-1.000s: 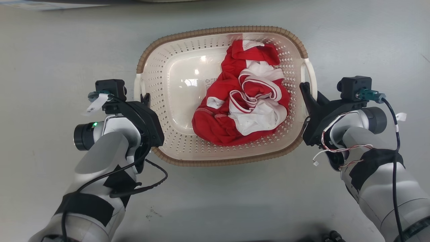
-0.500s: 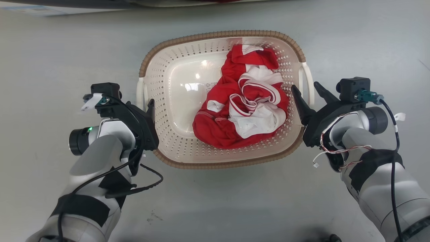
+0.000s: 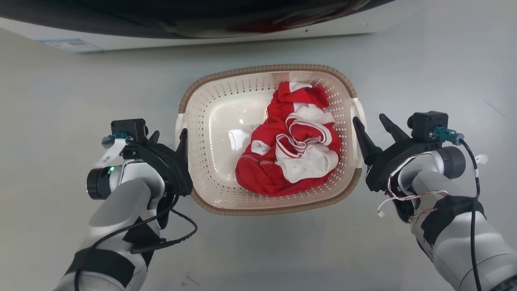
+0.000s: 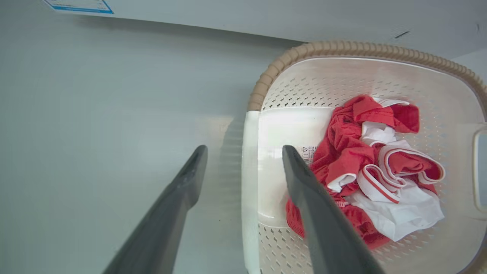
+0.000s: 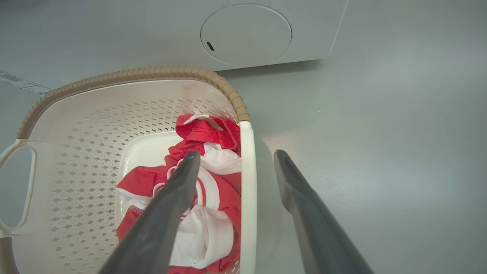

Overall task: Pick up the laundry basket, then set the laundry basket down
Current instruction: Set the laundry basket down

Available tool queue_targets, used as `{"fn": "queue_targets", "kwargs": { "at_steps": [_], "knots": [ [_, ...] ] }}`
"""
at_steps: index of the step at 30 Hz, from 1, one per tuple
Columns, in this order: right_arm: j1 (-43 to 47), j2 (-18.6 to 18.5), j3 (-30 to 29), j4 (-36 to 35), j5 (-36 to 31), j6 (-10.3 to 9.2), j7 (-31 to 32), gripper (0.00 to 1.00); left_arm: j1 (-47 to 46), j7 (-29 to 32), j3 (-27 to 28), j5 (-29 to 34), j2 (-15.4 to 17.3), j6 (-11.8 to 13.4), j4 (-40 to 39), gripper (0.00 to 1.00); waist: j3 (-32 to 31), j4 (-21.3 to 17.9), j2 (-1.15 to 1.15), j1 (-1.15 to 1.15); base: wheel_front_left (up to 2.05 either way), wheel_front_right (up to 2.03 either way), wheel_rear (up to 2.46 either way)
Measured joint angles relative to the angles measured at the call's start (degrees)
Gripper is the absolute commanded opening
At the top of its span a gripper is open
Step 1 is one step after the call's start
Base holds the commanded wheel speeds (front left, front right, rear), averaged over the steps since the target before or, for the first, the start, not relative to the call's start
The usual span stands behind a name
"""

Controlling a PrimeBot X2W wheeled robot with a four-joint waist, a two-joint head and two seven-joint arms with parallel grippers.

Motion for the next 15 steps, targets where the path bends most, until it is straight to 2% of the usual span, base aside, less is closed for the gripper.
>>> {"fn": "queue_targets", "kwargs": {
  "at_steps": [6, 15],
  "knots": [
    [2.5, -0.2, -0.4, -1.0, 0.1, 0.0, -0.1, 1.0, 1.9, -4.2, -0.3, 0.7, 0.1, -0.5, -0.5, 1.0, -4.3, -0.2, 0.0, 0.0, 0.0, 0.0, 0.0],
    [5.9, -1.5, -4.4, -4.2, 0.1, -0.33, -0.1, 1.0, 4.1, -5.6, 0.4, 1.7, 1.0, -0.3, -2.8, 1.0, -11.4, -0.6, 0.0, 0.0, 0.0, 0.0, 0.0]
  ]
}}
